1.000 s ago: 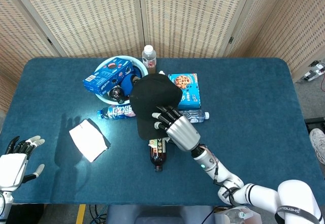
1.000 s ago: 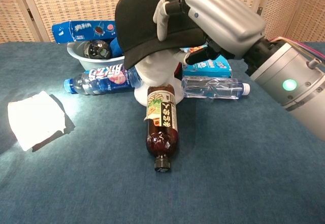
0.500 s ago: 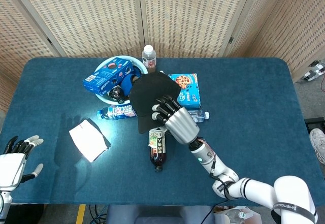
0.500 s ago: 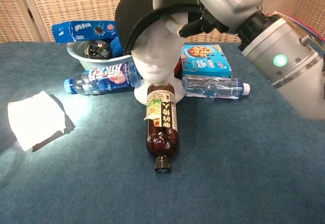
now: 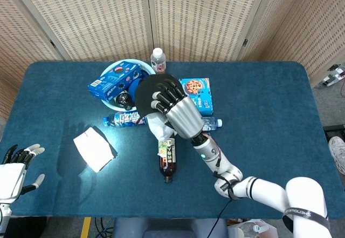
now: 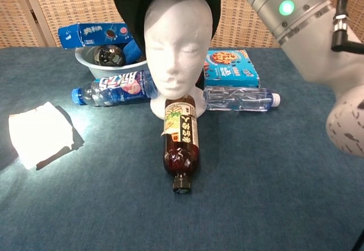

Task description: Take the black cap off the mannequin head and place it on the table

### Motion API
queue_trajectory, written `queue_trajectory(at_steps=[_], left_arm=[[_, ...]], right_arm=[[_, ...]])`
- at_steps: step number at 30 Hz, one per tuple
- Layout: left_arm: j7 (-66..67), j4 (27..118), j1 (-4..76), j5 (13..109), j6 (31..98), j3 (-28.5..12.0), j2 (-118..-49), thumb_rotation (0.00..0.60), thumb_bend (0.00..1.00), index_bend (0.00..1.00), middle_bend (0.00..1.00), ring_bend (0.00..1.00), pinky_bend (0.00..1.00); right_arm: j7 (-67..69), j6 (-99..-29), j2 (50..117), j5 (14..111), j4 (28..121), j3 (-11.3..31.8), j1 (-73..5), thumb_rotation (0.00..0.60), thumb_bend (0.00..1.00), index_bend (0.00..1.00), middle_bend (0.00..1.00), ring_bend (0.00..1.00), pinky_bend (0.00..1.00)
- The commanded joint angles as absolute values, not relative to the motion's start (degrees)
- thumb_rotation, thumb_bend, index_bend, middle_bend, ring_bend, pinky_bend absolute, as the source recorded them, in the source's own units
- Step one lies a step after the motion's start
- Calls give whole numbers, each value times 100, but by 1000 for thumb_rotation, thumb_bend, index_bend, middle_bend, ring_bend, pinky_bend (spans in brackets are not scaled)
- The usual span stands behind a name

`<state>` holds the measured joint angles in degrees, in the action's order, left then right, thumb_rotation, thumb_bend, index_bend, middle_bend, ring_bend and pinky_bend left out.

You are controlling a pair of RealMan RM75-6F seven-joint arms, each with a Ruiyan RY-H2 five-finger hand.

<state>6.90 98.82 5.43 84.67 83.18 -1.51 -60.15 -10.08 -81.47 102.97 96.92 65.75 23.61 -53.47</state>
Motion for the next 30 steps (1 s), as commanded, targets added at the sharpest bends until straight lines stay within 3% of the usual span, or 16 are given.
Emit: queue_trajectory(at_steps=[1,13,30], left_arm=[[678,9876,541,8471,8323,-151,-6014,600,243,240,176,173,29],[680,9849,588,8441,8241,-158,-6050,600,243,240,176,173,23],[729,9862,681,8495,8117,-139,-6111,600,243,240,176,173,22]], right_arm=[[-1027,-8111,10254,9565,6467,2528,-5495,600,493,806,433,240,227],[-913,-8280,10038,9243,5890,2825,-5821,600,493,806,438,240,227],[-1002,-8848,8868,8903,6299,2754,-5119,600,494,806,441,240,227]])
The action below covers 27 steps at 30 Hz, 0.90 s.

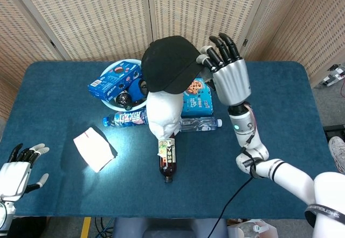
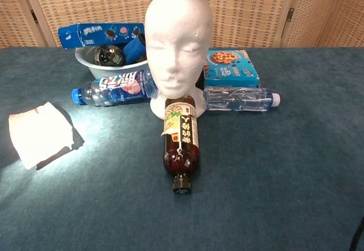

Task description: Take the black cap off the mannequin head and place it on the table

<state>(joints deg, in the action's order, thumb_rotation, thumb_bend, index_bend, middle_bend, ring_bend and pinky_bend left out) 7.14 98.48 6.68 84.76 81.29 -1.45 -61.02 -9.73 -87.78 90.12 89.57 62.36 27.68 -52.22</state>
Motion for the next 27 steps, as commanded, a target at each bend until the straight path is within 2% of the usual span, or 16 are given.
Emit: queue_trajectory(at_steps=[1,11,18,27], left_arm=[[742,9869,688,8505,8113,-137,-6113,600,244,240,176,173,22],[833,9944,714,8503,8079,-121,-6118,600,243,240,176,173,16],[821,9942,728,8536,8037,-77,-6150,600,243,240,176,173,14],[787,9913,741,8539,8000,-53,-6164,600,243,239,177,173,14]], right_arm=[[-1012,-8877,8806,8895,6311,2750,-5083,600,494,806,442,240,227],[-1098,-9178,8110,8782,6599,2644,-4557,600,494,806,444,240,227],[-1141,-9370,7886,8782,6725,2193,-3958,600,493,806,445,240,227],[-1048,-9486,7969,8637,6580,1774,-3360,600,493,807,447,240,227]])
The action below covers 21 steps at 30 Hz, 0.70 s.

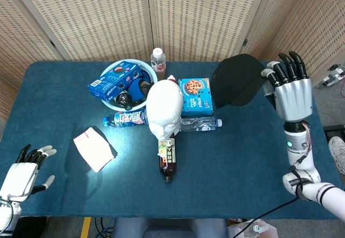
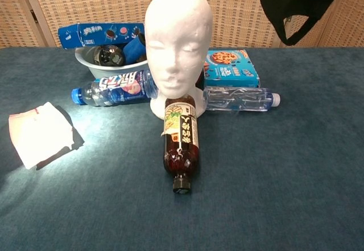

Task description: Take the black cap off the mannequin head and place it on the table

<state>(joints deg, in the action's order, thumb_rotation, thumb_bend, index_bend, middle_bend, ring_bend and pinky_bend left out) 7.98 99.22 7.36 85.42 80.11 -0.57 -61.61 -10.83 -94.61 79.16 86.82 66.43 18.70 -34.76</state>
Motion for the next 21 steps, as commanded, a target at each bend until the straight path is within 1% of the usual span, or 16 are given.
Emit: queue_trajectory(at_steps=[1,10,16,21], left_arm=[[777,9906,743,8540,7994,-50,-6165,600,243,239,177,173,14],[602,9767,794,8519,7882,-40,-6169,600,243,239,176,173,14],[481,9666,807,8502,7853,-40,-6179,600,243,239,176,173,10],[417,9588,826,8473,7795,-32,-6204,600,243,239,176,173,10]], right_arm=[[-1040,-9492,8003,8621,6544,1737,-3311,600,493,806,446,240,227],[-832,-9484,8494,8397,6039,1514,-2938,600,493,807,447,240,227],[-585,-9419,8957,8311,5547,1429,-2833,600,493,806,448,240,227],[-481,-9378,9431,8324,4946,1333,-2806,600,494,806,451,240,227]])
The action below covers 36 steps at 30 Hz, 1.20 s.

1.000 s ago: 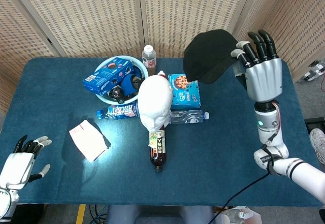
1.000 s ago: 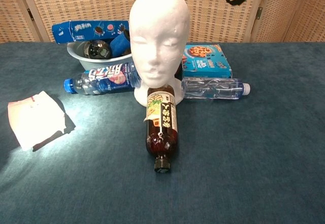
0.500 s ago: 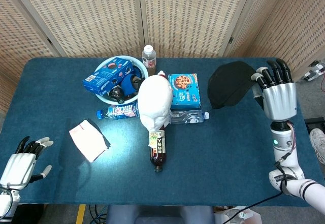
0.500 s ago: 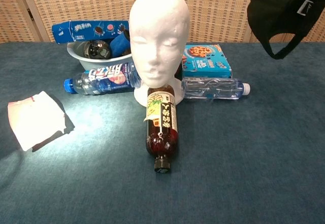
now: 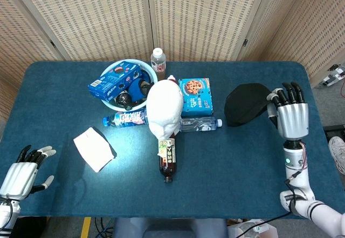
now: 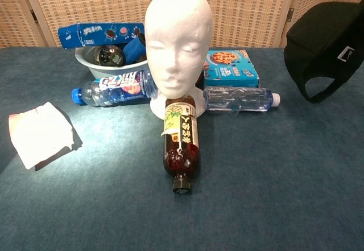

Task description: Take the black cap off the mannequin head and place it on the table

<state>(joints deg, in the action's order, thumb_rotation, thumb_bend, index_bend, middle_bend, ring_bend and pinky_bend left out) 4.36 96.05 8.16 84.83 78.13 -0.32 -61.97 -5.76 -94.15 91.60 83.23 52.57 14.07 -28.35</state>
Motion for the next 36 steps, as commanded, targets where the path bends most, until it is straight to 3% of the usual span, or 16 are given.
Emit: queue_trajectory(at_steps=[1,9,20,36], left_arm=[[404,9578,830,8468,7783,-31,-6208,600,243,239,176,173,10],[365,9540,793,8435,7796,-1,-6220,600,243,239,176,173,10],[365,9549,787,8493,7794,47,-6258,600,243,239,177,173,10],[368,9587,720,8479,7822,106,-6233,600,243,240,176,173,10]], right_arm=[[-465,-9373,9511,8338,4838,1307,-2802,600,494,806,451,240,227],[-113,-9287,9964,8470,4295,1035,-2650,600,494,806,451,240,227],[-172,-8914,9999,8534,4445,642,-2274,600,473,793,414,239,156],[-673,-8038,9546,8032,5374,753,-2065,600,0,462,273,109,78]])
